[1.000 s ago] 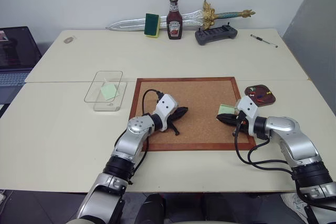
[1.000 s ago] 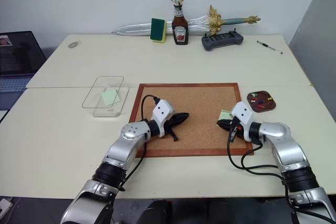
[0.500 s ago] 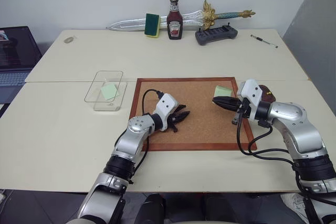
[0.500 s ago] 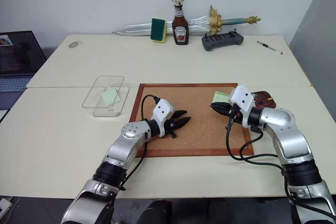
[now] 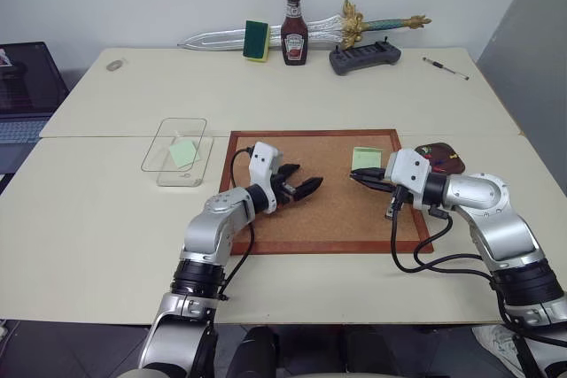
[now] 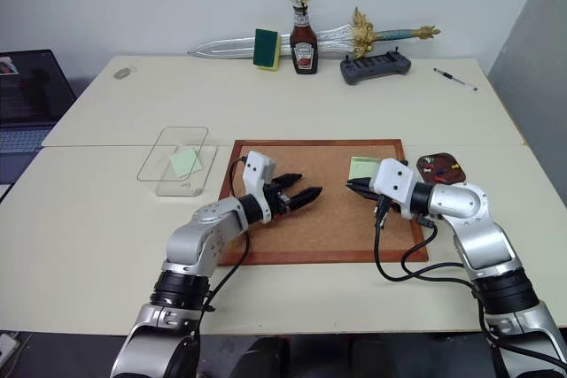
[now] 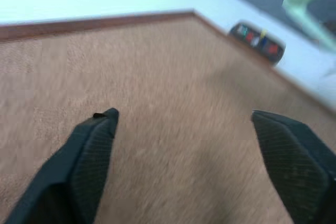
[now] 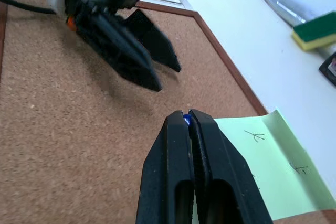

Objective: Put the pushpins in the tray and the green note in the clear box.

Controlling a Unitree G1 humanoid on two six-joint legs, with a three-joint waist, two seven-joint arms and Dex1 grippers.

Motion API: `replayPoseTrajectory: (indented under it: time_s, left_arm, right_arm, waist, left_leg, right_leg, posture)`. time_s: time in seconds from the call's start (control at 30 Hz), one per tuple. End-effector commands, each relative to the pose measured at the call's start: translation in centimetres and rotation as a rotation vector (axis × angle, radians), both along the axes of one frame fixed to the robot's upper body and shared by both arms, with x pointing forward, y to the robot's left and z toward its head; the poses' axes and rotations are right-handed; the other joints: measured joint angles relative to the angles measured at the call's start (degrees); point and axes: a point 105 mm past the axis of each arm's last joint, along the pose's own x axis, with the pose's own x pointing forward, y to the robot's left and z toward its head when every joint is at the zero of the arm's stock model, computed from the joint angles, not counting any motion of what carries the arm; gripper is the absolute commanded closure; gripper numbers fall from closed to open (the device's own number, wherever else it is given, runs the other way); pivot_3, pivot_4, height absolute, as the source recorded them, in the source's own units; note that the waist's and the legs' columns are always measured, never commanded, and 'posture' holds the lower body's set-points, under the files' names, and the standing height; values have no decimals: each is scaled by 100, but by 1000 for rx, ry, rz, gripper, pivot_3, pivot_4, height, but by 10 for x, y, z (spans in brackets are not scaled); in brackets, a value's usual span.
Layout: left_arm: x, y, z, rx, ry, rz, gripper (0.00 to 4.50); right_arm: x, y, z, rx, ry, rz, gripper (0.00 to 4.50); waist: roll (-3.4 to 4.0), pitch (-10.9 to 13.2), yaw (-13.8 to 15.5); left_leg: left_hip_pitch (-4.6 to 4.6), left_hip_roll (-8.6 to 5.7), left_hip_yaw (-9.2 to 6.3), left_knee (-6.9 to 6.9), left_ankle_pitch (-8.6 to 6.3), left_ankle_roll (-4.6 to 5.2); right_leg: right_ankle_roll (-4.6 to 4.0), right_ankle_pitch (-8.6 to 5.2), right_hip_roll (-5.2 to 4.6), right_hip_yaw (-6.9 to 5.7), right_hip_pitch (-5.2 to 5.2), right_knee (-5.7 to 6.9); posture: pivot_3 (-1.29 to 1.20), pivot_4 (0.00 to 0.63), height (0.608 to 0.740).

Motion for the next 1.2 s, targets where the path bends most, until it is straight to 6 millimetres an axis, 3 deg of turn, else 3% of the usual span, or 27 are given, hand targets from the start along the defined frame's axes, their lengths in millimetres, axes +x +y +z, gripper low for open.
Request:
replayPoseTrajectory:
  time_s: [0.03, 0.27, 0.7, 0.97, 1.2]
  left_arm:
    - [-4, -15, 38, -140, -11, -62, 9]
    - [-5, -30, 56, -240, 47, -131, 9]
    - [-12, -50, 60, -384, 283, -280, 9]
    - [-11, -52, 55, -394, 323, -287, 1178]
    - [-10, -51, 54, -419, 349, -295, 2648]
  right_arm:
    - [-2, 9, 15, -41, -136, 61, 4500]
    - [-8, 19, 16, -77, -194, 116, 4500]
    - [-13, 24, 21, -92, -228, 148, 4500]
    - [-13, 25, 23, -85, -234, 151, 4500]
    - [-13, 27, 24, -85, -247, 163, 4500]
  waist:
    - [-5, 3, 1]
    - [-8, 5, -10]
    - [-30, 18, -4]
    - [-33, 20, -1]
    - [-35, 21, 0]
  left_leg:
    - [0, 0, 0, 0, 1, -2]
    - [-2, 1, 3, 0, 8, -15]
    - [-4, 0, 2, 0, 9, -17]
    - [-4, 0, 2, 0, 10, -18]
    - [-4, 0, 2, 0, 10, -18]
  right_leg:
    - [0, 0, 0, 0, 1, -1]
    - [0, 0, 0, 1, -3, -4]
    - [-1, 0, 0, 1, -4, -5]
    - [-1, 0, -1, 1, -4, -5]
    - [-1, 0, -1, 1, -5, -5]
  posture:
    - [0, 150, 740]
    - [0, 150, 740]
    - [0, 150, 740]
    - [0, 150, 740]
    - [0, 150, 740]
